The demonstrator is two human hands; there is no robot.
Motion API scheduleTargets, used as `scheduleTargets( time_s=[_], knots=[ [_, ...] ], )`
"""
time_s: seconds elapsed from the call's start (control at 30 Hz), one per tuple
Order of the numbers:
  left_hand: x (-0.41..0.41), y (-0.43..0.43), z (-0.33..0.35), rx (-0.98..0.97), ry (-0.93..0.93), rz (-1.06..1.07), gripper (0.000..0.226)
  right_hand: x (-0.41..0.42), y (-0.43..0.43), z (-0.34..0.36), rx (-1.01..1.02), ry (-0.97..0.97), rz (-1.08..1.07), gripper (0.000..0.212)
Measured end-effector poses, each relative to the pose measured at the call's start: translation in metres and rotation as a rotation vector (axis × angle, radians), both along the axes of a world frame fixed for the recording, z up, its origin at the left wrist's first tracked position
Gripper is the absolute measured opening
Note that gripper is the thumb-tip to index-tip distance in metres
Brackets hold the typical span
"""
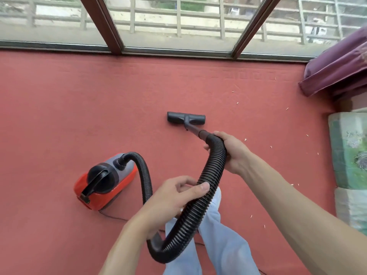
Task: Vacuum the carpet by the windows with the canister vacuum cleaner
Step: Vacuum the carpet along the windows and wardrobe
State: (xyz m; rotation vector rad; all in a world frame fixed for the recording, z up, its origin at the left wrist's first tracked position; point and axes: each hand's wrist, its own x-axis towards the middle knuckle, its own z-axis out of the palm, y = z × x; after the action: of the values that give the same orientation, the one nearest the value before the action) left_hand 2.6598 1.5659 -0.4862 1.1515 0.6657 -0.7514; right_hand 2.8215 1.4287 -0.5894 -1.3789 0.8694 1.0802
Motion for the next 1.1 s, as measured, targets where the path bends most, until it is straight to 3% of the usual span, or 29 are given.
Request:
scheduleTargets(
  time_s=[0.17, 0.33, 0.53, 0.73, 0.87, 1.0, 1.1],
  knots=[
    [0.000, 0.012, 0.010, 0.025, 0.032, -0.174, 0.038, -0.026, -0.007, -0.005, 0.043, 0.115, -0.067, 0.022],
    [-0.011, 0.001, -0.001, 0.456, 0.040, -0.129, 0.041, -0.028, 0.016, -0.025, 0.069, 0.092, -0.141, 0.027],
    [0.000, -0.002, 0.055, 0.676, -0.091, -0.129, 0.050, -0.006, 0.012, 0.044, 0.152, -0.003, -0.407, 0.017],
    [0.030, -0.029, 0.127, 0.558, -0.218, -0.418, 0.036, 0.012, -0.066, 0.149, 0.148, 0.020, -0.423, 0.031],
    [0.052, -0.047, 0.162, 0.547, -0.312, -0.488, 0.033, 0.030, -0.106, 0.207, 0.096, -0.038, -0.479, 0.042],
    [0.083, -0.049, 0.195, 0.521, -0.389, -0.496, 0.056, 0.043, -0.132, 0.257, 0.080, -0.130, -0.518, 0.023],
    [0.105, -0.051, 0.213, 0.474, -0.420, -0.526, 0.052, 0.049, -0.146, 0.288, 0.073, -0.211, -0.516, 0.018]
  ],
)
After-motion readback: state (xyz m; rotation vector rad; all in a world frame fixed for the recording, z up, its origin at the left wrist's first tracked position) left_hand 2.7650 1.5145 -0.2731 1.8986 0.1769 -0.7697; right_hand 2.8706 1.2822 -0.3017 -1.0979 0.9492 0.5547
